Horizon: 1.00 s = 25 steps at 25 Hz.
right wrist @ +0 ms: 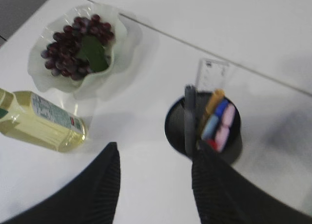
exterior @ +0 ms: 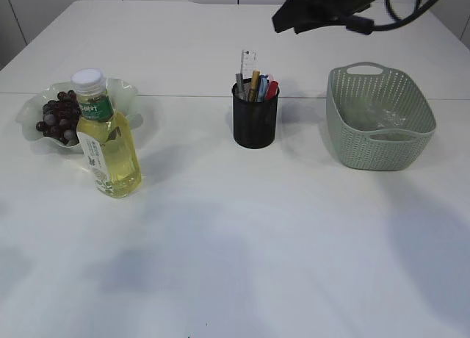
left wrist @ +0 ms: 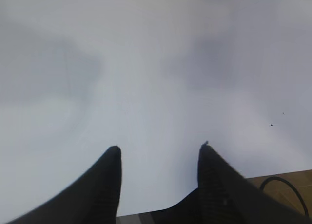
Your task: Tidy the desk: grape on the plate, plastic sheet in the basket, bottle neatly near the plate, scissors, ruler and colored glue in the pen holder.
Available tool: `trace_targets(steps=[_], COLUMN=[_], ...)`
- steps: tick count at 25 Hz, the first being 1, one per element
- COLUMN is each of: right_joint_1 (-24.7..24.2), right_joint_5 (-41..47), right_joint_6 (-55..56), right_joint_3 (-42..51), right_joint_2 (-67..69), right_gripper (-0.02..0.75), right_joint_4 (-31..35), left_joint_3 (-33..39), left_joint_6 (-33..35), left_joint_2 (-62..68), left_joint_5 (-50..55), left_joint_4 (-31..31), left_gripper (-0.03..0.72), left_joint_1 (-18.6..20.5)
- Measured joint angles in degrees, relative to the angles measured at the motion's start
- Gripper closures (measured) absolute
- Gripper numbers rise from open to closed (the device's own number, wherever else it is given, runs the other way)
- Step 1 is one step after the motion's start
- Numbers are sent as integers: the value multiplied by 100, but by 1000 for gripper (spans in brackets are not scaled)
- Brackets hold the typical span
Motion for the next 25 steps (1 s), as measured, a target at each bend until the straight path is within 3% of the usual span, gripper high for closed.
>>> trace_targets(steps=[5, 10, 15, 25], right_joint_1=[0, 0, 0, 0], right_joint_5=[923, 1703, 1826, 1840], right_joint_6=[2836, 3829, 4156, 4212], right_joint_3=[0, 0, 296, 2163], right_joint_2=[-874, -1431, -1842, -3425], right_gripper=[351, 351, 351, 351], right_joint_4=[-2440, -3914, -4443, -4529], left_joint_3=[0, 0, 0, 0], left_joint_6=[0, 0, -30, -802], left_joint_2=[0, 0, 0, -445], left_joint_5=[0, 12, 12, 642], left_joint_4=[0, 0, 118, 1478], left_gripper=[316, 316, 316, 316], left_joint_1=[0, 0, 0, 0])
